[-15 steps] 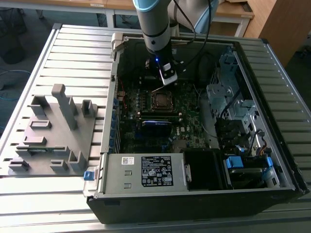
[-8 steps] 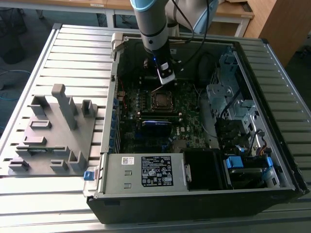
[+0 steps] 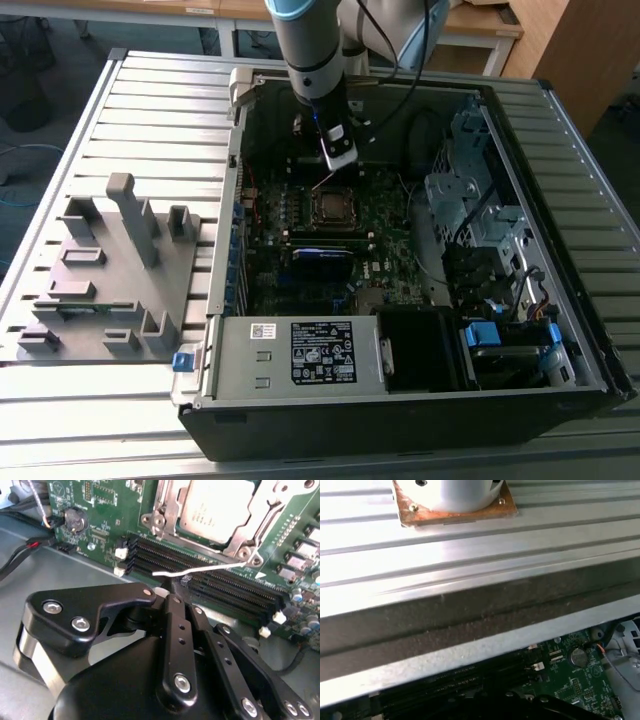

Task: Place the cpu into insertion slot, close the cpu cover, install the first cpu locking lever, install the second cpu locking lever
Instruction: 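Install the first cpu locking lever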

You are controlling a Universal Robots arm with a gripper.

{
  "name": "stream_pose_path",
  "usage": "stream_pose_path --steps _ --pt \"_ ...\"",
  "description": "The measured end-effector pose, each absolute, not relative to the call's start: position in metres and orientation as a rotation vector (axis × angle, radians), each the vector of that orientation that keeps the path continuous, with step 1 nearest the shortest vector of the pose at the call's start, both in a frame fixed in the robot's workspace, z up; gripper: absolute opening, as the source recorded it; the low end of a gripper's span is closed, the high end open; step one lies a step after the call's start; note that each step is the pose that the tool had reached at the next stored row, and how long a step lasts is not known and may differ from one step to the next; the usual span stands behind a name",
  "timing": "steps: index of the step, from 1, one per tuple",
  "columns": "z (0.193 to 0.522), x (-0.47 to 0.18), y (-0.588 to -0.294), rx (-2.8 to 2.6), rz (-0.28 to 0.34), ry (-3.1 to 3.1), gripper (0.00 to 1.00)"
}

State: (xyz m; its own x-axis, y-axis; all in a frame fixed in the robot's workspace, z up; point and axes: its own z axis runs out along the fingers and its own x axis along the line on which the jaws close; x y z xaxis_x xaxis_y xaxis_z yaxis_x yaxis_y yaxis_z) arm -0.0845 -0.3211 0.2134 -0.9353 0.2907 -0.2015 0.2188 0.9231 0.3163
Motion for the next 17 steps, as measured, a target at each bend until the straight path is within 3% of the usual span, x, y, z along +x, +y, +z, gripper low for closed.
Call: stream_pose_path --steps 17 --pt "0.2207 -0.085 -0.3268 0.385 0.45 2.836 0.1"
